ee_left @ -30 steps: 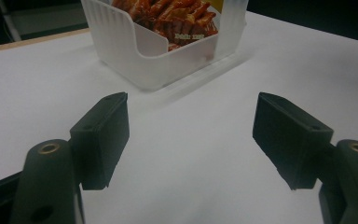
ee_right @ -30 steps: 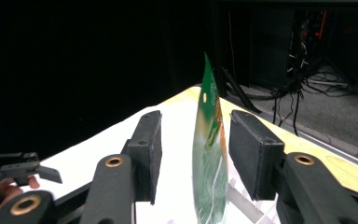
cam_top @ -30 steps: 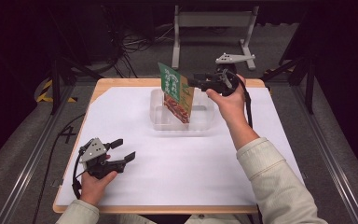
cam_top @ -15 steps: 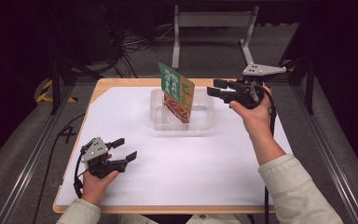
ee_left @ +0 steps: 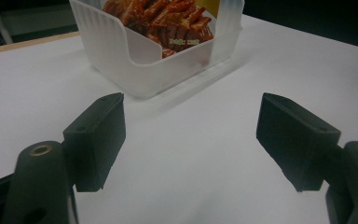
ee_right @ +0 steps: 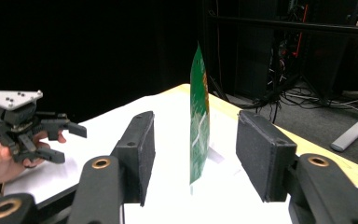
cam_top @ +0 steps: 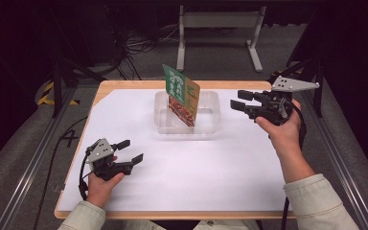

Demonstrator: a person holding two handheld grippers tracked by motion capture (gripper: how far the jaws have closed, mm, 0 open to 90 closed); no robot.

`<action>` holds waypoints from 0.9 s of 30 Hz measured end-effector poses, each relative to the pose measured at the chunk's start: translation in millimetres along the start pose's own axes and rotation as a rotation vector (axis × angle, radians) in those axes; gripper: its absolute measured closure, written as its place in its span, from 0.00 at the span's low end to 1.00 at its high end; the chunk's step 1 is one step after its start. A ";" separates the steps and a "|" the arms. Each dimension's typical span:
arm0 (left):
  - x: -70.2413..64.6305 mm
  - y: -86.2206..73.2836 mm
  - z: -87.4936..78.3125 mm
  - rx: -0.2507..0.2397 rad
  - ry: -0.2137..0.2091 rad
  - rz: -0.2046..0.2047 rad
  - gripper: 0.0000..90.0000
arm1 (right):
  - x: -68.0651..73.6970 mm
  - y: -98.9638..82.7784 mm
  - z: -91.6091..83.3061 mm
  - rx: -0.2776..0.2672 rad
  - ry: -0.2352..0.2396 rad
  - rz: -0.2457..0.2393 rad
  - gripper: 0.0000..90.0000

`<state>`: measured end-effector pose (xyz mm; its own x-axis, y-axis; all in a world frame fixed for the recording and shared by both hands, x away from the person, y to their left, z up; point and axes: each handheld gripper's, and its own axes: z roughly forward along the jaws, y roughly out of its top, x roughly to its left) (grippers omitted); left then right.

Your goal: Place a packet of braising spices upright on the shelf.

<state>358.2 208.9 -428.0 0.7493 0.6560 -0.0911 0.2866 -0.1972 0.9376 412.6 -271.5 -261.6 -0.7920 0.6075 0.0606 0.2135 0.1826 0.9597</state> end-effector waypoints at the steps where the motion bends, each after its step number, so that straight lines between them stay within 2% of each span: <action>1: 0.4 0.1 -0.1 -0.003 -0.001 0.004 0.27 | 0.6 -0.8 -1.1 0.000 0.001 -0.004 0.51; 12: 0.4 -0.9 -3.4 -0.004 0.001 -0.003 0.27 | 3.2 -15.2 -13.3 -0.006 0.022 -0.047 0.46; 17: -0.2 -2.1 -8.2 -0.006 0.007 -0.009 0.26 | 7.3 -22.5 -16.1 0.001 0.009 -0.082 0.41; 21: -1.6 -2.7 -12.2 -0.010 0.010 -0.008 0.26 | 13.7 -31.7 -17.8 0.016 -0.020 -0.129 0.39; 27: -3.3 -3.0 -18.3 -0.016 0.000 -0.006 0.25 | 18.0 -44.0 -21.8 0.021 -0.029 -0.135 0.37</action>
<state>344.0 220.7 -424.3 0.7474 0.6574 -0.0964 0.2813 -0.1815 0.9423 376.5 -285.4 -296.8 -0.7974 0.5985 -0.0769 0.1184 0.2802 0.9526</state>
